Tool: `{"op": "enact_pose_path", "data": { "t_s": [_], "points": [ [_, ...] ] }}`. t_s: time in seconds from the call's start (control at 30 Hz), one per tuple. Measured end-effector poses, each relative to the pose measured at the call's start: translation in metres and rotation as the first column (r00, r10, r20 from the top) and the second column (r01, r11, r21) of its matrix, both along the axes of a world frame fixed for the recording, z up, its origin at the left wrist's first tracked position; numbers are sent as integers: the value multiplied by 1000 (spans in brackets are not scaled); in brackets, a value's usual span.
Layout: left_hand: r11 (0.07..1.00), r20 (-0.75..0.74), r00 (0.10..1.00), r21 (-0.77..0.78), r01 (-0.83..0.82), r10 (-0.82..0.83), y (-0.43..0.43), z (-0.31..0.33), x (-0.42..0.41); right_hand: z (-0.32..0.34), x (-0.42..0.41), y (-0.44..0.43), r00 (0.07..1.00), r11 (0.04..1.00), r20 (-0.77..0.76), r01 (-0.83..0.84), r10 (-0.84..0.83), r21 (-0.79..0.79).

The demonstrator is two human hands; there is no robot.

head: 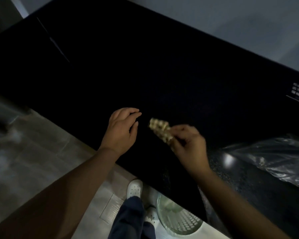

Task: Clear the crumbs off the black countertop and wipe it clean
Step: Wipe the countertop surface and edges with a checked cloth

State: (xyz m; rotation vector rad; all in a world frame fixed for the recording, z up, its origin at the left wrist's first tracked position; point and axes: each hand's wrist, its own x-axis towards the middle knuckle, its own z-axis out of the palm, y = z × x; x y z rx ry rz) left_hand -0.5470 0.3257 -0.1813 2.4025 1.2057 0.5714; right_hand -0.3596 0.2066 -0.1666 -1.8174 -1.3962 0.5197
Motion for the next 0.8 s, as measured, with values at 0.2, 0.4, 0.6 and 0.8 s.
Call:
{"op": "enact_pose_path", "data": {
  "t_s": [0.2,0.4,0.6,0.8],
  "points": [
    [1000,-34,999,-4,-3,3,-1,2,0,-5,-10,13,996,997,54,71,-69,-29],
    [1000,-30,999,0,16,-16,1,0,-2,-11,-49,-34,997,997,40,-74,73,33],
    [993,1,998,-103,61,-61,5,9,-7,-12,-71,-65,994,994,8,-107,107,14],
    [982,-80,982,-98,161,-169,-6,21,-37,2,-86,-84,981,982,-146,-145,127,-122]
  ]
}}
